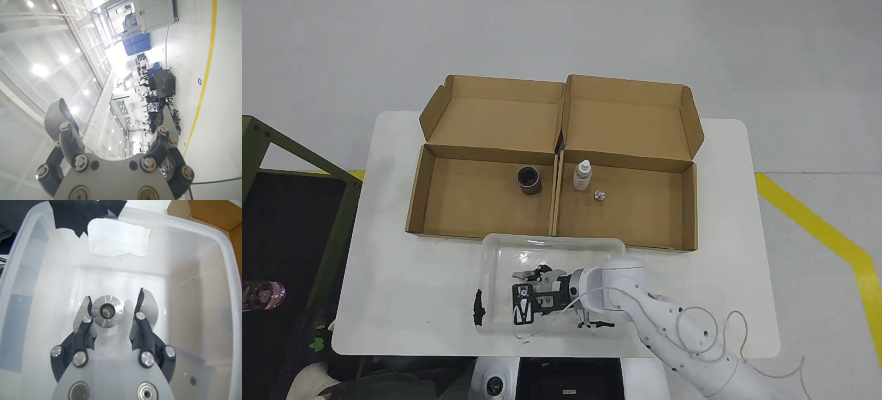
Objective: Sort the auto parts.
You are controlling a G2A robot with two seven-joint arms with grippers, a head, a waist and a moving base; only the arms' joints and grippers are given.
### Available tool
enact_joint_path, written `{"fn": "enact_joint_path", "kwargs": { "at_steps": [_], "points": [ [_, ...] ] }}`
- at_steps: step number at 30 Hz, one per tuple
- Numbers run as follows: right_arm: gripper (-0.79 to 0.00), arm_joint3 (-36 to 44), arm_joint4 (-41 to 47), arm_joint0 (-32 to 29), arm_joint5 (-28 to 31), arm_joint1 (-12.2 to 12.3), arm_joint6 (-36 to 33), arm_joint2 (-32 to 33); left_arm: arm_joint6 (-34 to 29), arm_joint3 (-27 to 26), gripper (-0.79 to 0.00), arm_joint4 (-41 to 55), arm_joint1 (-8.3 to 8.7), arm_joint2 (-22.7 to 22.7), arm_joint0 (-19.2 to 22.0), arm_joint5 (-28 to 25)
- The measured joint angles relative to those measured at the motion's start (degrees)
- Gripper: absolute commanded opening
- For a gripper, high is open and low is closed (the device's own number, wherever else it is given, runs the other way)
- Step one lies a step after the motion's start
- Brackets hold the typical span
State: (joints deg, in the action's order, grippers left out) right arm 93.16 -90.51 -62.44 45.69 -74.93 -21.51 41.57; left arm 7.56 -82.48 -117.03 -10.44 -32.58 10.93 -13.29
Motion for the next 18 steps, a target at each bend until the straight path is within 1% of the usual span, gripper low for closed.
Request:
{"fn": "enact_joint_path", "kwargs": {
  "at_steps": [1, 2, 3, 4, 5, 9, 18],
  "points": [
    [-0.634, 0.08, 0.0, -0.01, 0.15, 0.02, -0.01, -0.04, 0.0, 0.0, 0.0, 0.0, 0.0, 0.0, 0.0, 0.0],
    [-0.674, 0.13, 0.0, -0.01, 0.28, 0.04, 0.01, -0.09, 0.0, 0.0, 0.0, 0.0, 0.0, 0.0, 0.0, 0.0],
    [-0.736, 0.17, 0.0, -0.02, 0.43, 0.06, 0.03, -0.14, 0.0, 0.0, 0.0, 0.0, 0.0, 0.0, 0.0, 0.0],
    [-0.773, 0.18, 0.0, -0.02, 0.59, 0.08, 0.09, -0.19, 0.0, 0.0, 0.0, 0.0, 0.0, 0.0, 0.0, 0.0],
    [-0.785, 0.17, 0.05, -0.02, 0.67, 0.09, 0.12, -0.21, 0.0, 0.0, 0.0, 0.0, 0.0, 0.0, 0.0, 0.0],
    [-0.785, 0.32, 0.49, 0.04, 0.9, 0.13, 0.45, -0.21, 0.0, 0.0, 0.0, 0.0, 0.0, 0.0, 0.0, 0.0],
    [-0.785, 3.47, 2.17, -0.52, 1.61, 0.73, 1.78, 1.73, 0.0, 0.0, 0.0, 0.0, 0.0, 0.0, 0.0, 0.0]
  ]
}}
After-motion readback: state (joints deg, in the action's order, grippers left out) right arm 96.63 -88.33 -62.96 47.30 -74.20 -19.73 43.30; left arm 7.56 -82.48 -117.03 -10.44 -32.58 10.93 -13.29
